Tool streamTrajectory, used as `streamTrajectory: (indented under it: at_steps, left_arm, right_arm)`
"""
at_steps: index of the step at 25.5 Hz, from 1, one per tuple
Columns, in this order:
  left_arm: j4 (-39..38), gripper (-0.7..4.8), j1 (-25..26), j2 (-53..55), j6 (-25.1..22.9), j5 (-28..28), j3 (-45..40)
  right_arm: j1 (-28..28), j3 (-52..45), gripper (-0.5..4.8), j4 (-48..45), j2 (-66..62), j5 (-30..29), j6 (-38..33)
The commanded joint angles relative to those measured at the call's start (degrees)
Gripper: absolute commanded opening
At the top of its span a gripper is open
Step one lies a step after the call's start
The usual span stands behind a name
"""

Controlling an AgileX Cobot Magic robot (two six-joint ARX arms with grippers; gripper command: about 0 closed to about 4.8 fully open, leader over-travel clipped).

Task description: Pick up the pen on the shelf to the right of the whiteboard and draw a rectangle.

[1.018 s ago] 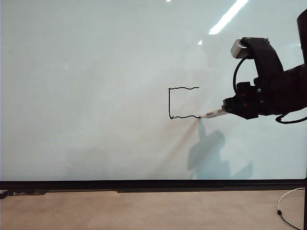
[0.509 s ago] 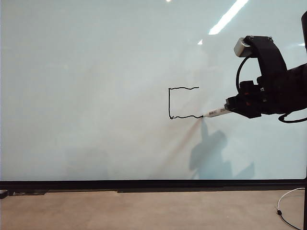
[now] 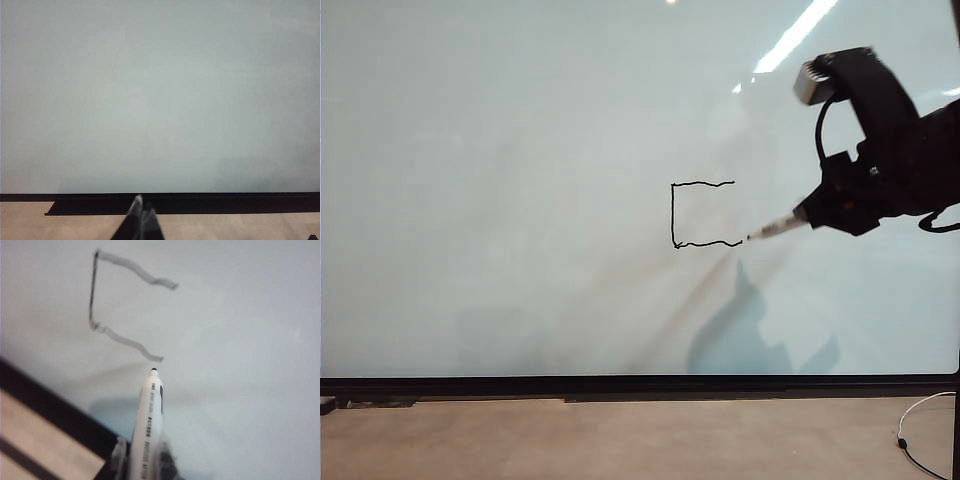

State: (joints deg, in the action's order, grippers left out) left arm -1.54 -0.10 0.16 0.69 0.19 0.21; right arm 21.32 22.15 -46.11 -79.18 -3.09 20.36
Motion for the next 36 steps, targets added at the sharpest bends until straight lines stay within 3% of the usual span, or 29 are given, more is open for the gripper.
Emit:
streamTrajectory:
  at_steps: [1, 11, 36]
  left_arm:
    - [0.33, -0.04, 0.00, 0.02, -0.24, 0.02, 0.17]
    - [0.33, -0.04, 0.00, 0.02, -0.24, 0.00, 0.17]
    - [0.33, -0.04, 0.00, 0.02, -0.24, 0.00, 0.15]
  right_arm:
    - [0.07, 3.30, -0.05, 7.19, 0.70, 0.57, 4.79]
    - [0.13, 11.65, -0.05, 19.19, 0.70, 0.55, 13.53]
    - [0.17, 12.35, -0.05, 16.72, 3.48, 0.87, 13.77]
